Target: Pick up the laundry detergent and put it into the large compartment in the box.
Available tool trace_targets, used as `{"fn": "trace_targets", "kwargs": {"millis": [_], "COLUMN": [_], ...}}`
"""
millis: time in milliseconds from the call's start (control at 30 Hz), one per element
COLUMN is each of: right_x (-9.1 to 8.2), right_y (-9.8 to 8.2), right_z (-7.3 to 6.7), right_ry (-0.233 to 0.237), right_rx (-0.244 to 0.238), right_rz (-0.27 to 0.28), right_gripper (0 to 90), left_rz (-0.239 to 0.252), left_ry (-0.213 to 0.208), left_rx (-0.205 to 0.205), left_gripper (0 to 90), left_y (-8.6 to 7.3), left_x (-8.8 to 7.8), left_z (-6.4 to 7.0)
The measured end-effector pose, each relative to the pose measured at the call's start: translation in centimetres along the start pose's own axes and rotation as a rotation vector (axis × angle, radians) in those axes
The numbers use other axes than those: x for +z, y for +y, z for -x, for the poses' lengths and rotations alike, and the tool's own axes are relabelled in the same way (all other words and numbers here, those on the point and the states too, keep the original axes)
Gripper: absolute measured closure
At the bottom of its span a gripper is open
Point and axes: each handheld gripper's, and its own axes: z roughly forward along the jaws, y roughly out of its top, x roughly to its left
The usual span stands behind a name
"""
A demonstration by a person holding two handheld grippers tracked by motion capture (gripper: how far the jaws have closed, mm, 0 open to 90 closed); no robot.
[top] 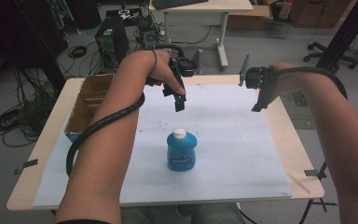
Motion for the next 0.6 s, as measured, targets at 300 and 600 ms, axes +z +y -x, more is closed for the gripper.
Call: {"fn": "trace_targets", "kwargs": {"millis": [300,600], "right_x": [0.18,0.78], "right_y": [-0.04,-0.41], "right_z": [-0.08,0.17], "right_ry": [-0.001,0.016], "right_rx": [-0.003,0.009], "right_rz": [0.012,0.005], "right_gripper": [2.0,1.9], "left_rz": [0.003,0.008], "left_ry": [-0.002,0.001], "left_rx": [0.003,0.011], "left_gripper": [4.5,4.5], "left_y": [0.14,0.25], "left_x": [0.10,-0.28], "left_z": [0.06,-0.04]}}
